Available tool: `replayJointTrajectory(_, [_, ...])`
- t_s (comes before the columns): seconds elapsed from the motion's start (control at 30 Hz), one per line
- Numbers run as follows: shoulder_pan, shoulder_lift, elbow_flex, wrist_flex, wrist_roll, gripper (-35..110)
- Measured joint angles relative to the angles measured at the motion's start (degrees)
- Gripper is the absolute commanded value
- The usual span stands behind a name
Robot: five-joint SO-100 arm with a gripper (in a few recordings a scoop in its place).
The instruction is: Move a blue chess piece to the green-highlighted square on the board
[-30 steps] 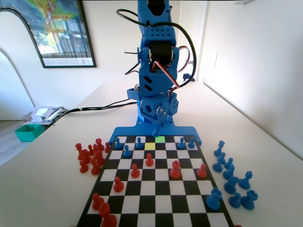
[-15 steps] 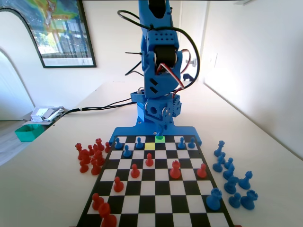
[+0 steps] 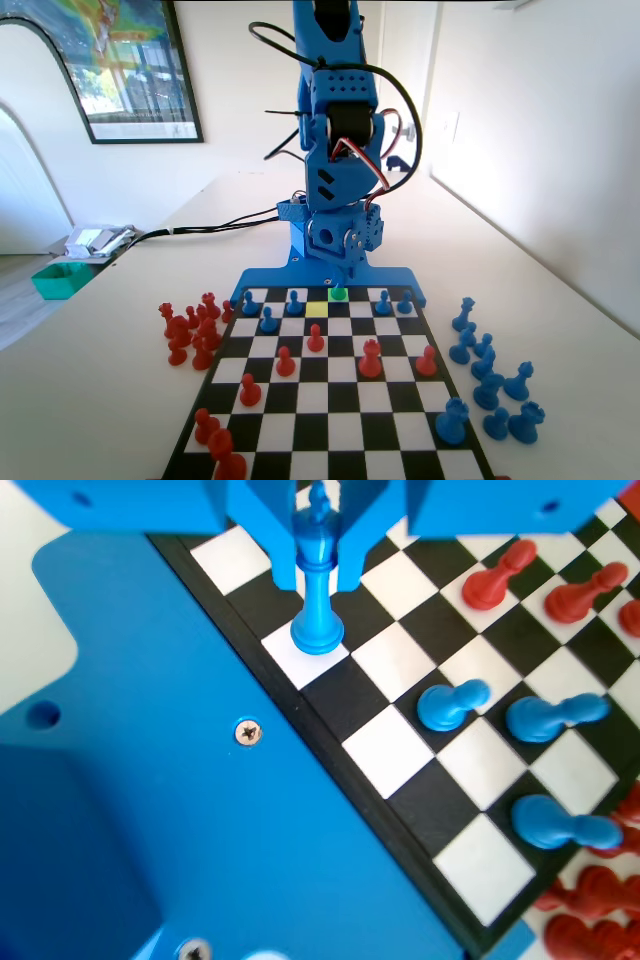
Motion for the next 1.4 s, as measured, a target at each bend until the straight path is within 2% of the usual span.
replayJointTrajectory(0.6, [0.0, 0.6, 2.6, -5.3, 0.0, 8])
replayJointTrajectory(1.13, [0.2, 0.6, 3.3, -5.9, -1.1, 12])
replayJointTrajectory(1.4, [0.4, 0.6, -0.3, 0.8, -2.0, 13])
